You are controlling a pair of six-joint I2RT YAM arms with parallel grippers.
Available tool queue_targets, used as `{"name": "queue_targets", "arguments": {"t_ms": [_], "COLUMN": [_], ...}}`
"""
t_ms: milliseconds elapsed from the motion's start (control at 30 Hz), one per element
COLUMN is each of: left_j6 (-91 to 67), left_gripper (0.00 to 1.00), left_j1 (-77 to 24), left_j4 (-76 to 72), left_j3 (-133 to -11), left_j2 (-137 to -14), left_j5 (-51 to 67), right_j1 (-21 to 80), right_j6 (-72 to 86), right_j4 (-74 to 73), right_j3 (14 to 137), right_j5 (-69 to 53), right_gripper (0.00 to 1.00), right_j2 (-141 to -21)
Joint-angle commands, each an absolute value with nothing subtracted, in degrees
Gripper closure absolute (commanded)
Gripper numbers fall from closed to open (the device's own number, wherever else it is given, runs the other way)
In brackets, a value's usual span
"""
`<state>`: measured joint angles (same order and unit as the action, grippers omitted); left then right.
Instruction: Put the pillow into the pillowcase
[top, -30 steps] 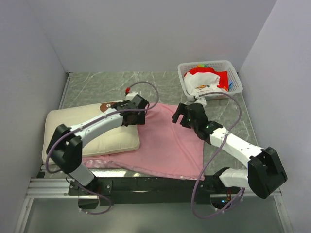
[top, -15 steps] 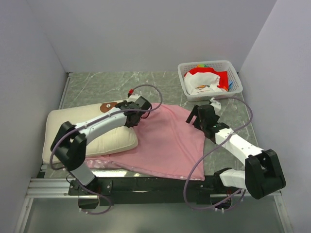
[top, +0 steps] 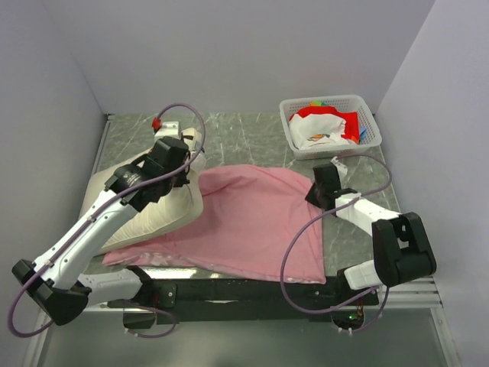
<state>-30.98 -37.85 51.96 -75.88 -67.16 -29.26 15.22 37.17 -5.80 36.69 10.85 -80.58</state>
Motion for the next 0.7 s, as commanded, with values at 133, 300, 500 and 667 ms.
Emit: {"name": "queue_targets", "arguments": {"t_ms": [133,300,500,667], "left_j6": [-30.8,-31.0,-32.1,-33.2], "left_gripper": [0.99,0.99,0.99,0.99], "left_j1": [-34.2,-33.0,-32.6,-32.3], "left_j4": [48.4,48.3,48.1,46.6], "left_j3": [-74.4,-74.1,-73.8,-73.4], "left_j2": [-61.4,-60.1,-59.4,-58.0], "left_j5": [-24.8,-23.5,-22.1,-20.7], "right_j1": [6.7,1.6,-3.3,-1.0], "right_j6": [33.5,32.3,31.6,31.4], "right_j4": [-12.5,-13.1,-12.8,-14.7], "right_j3": [44.2,45.1,44.9,45.1], "right_j5": [18.6,16.2,14.8,12.8], "right_gripper": [0.98,0.98,0.82,0.25], "right_j2": [-76.8,-76.7,-76.3,-71.7]}}
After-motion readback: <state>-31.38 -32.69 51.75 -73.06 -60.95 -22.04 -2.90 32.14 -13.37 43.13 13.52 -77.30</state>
